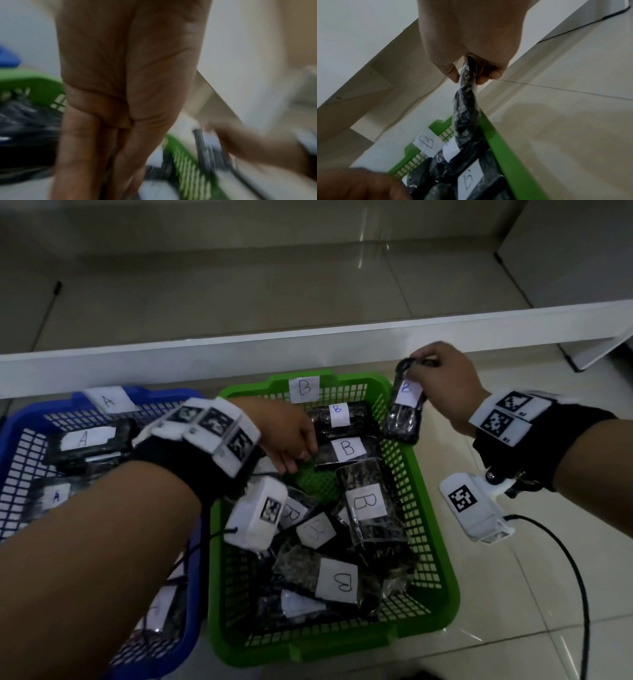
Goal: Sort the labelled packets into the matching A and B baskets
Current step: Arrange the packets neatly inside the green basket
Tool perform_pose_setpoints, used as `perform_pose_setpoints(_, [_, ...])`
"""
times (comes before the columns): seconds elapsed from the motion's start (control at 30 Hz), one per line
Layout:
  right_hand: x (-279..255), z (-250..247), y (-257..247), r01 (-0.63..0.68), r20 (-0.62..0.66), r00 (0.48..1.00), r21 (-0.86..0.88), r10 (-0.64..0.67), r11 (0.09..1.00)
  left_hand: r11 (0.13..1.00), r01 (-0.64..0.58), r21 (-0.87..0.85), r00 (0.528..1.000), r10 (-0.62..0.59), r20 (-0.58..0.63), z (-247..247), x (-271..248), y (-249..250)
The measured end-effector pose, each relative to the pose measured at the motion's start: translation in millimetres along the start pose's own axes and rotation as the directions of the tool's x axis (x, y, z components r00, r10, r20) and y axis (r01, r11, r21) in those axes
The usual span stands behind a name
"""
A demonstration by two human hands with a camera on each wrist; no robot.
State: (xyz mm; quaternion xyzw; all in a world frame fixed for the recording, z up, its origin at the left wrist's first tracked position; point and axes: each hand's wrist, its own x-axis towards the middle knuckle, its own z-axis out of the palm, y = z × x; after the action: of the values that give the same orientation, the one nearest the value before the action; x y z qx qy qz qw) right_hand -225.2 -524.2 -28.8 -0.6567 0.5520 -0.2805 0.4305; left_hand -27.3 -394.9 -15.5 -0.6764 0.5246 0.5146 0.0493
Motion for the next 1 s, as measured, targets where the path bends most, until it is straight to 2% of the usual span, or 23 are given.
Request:
perform_pose_setpoints(0.03, [2, 2, -5, 0.003, -0.037, 0.999, 0.033, -0.002, 0.999, 0.983, -0.003, 0.185, 1.000, 0.001, 0.007, 7, -3, -3])
perform_pose_setpoints(0.1, [4, 7, -15, 0.005, -0.072, 0.997, 0.116, 0.003, 0.993, 0.846, -0.040, 0.532, 0.999, 0.048, -0.001, 34, -3, -9])
perform_pose_setpoints(0.17, [3, 16, -23, 0.006, -0.062, 0.998, 0.157, 0.004, 0.988, 0.727, -0.076, 0.683, 0.996, 0.094, 0.011, 61, -3, -15])
perform_pose_setpoints(0.2, [1, 22, -25, 0.001, -0.037, 0.999, 0.154, 0.005, 0.988, 0.708, -0.073, 0.703, 0.995, 0.099, 0.003, 68, -1, -20])
perform_pose_setpoints(0.3, [-10, 42, -29, -0.008, 0.132, 0.991, 0.078, -0.002, 0.997, 0.690, -0.069, 0.721, 0.992, 0.126, -0.025, 69, -3, -33])
perform_pose_setpoints(0.4, [-27, 56, -30, 0.088, 0.349, 0.935, -0.070, -0.058, 0.994, 0.653, -0.116, 0.748, 0.980, 0.197, -0.021, 62, -14, -39])
perform_pose_setpoints(0.5, [-42, 67, -32, 0.206, 0.446, 0.888, -0.159, -0.116, 0.966, 0.628, -0.144, 0.764, 0.978, 0.207, 0.014, 63, -30, -42])
perform_pose_setpoints(0.57, [-48, 76, -35, 0.263, 0.505, 0.854, -0.215, -0.124, 0.940, 0.640, -0.147, 0.754, 0.969, 0.245, -0.019, 71, -36, -45])
perform_pose_setpoints(0.7, [-54, 92, -38, 0.407, 0.572, 0.809, -0.377, -0.136, 0.832, 0.714, -0.084, 0.696, 0.951, 0.265, -0.157, 92, -32, -51])
perform_pose_setpoints(0.8, [-55, 98, -39, 0.450, 0.577, 0.805, -0.437, -0.141, 0.779, 0.745, -0.077, 0.662, 0.942, 0.272, -0.197, 98, -33, -50])
perform_pose_setpoints(1.0, [-51, 97, -43, 0.417, 0.568, 0.816, -0.450, -0.107, 0.790, 0.840, -0.163, 0.517, 0.964, 0.247, -0.098, 69, -32, -52])
